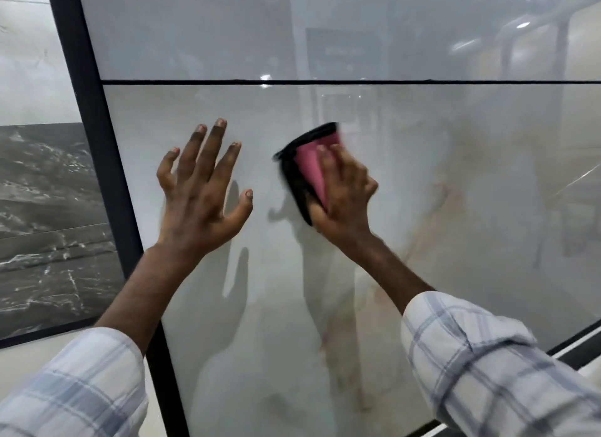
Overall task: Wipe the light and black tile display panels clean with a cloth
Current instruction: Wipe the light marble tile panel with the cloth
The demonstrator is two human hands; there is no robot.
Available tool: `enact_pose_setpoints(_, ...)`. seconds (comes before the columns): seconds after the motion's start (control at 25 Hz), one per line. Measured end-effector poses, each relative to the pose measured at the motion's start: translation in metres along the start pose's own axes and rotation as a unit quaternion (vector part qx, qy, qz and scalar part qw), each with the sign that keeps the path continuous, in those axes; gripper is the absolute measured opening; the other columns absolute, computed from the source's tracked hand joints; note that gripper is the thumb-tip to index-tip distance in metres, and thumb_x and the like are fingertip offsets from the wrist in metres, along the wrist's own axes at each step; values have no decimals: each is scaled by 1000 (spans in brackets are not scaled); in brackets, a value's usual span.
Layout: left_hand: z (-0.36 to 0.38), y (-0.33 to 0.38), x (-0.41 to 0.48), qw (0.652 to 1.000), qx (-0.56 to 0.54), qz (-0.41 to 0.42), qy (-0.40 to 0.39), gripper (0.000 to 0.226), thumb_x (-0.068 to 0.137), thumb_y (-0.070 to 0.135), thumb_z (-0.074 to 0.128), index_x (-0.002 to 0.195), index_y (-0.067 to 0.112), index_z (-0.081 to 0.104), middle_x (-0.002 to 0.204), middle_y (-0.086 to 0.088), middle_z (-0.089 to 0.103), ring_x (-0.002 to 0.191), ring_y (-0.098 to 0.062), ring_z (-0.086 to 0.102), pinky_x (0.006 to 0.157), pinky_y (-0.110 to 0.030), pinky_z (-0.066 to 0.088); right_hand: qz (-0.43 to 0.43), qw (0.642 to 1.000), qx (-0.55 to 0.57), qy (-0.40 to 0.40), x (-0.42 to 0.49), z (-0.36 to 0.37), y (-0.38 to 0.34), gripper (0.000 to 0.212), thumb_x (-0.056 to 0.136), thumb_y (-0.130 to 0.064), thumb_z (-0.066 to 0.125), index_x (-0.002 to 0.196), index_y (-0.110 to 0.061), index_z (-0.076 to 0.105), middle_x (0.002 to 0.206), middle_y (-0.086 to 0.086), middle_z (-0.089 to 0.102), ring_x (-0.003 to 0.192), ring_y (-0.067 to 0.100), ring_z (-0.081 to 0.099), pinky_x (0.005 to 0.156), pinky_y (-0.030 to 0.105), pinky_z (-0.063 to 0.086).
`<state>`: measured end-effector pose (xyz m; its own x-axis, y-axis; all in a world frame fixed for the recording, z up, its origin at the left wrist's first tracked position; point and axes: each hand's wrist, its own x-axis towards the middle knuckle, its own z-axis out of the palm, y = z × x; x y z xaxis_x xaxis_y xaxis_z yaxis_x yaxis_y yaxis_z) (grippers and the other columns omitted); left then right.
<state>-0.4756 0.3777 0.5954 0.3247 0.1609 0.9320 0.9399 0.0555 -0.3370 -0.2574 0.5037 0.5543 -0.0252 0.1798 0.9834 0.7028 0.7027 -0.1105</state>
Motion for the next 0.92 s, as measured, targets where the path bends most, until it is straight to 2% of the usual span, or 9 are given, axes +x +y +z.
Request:
enact_pose_setpoints(0.12,-4,-7,4,999,35,-4,-32,70,95,47,49,155,11,45,173,-11,16,160,-31,16,118,-59,16,-173,984,-34,-14,30,-17,39,78,77,-51,59,149,-25,50,153,4,47,127,29,49,88,47,33)
enact_pose_setpoints(0.2,-1,-13,0,997,49,15,-57,77,96,51,45,160,10,36,174,-10,15,160,-33,13,119,-60,13,43,999,6,18,36,-23,83,75,77,-49,67,148,-30,50,153,0,44,131,28,46,92,43,31)
enact_pose_setpoints(0.32,5,-9,-7,996,65,18,-60,81,96,52,44,164,9,28,174,-12,13,161,-35,10,122,-60,8,425,899,73,78,16,-23,122,77,79,-53,61,150,-28,45,155,4,37,133,37,43,103,49,32)
enact_pose_setpoints(0.4,8,-3,-8,996,64,9,-61,82,95,52,45,162,8,31,174,-12,14,160,-37,10,121,-62,9,490,865,67,88,18,-24,109,81,77,-55,50,152,-24,43,155,8,36,134,41,42,106,50,31)
enact_pose_setpoints(0.52,9,-3,-8,996,71,12,-55,79,96,49,46,162,7,32,174,-13,15,160,-37,12,120,-64,12,357,930,48,71,51,-19,51,83,76,-49,52,152,-18,44,152,15,40,131,40,43,100,50,34)
enact_pose_setpoints(0.6,11,-4,-10,995,89,19,-47,79,97,48,47,162,7,32,173,-13,16,160,-37,13,121,-65,13,83,995,12,47,67,-12,2,79,77,-49,56,148,-15,50,147,15,48,123,35,46,89,44,34)
enact_pose_setpoints(0.72,15,-3,-10,994,104,17,-34,77,98,48,47,162,7,33,173,-12,18,160,-37,14,121,-64,14,-269,963,-23,18,95,-14,-14,70,83,-50,66,144,-15,59,142,12,57,117,34,57,85,45,39)
enact_pose_setpoints(0.8,17,-3,-11,995,97,22,-26,77,98,47,48,162,7,33,173,-13,19,160,-37,15,122,-64,14,-238,970,-19,43,112,-21,21,71,82,-53,69,144,-20,59,144,9,56,120,33,58,88,44,40)
enact_pose_setpoints(0.92,19,-5,-14,995,91,22,-30,78,99,47,47,163,7,28,173,-13,17,160,-38,14,123,-65,13,127,989,39,68,104,-28,89,78,73,-50,63,148,-30,50,149,2,46,131,27,48,93,41,32)
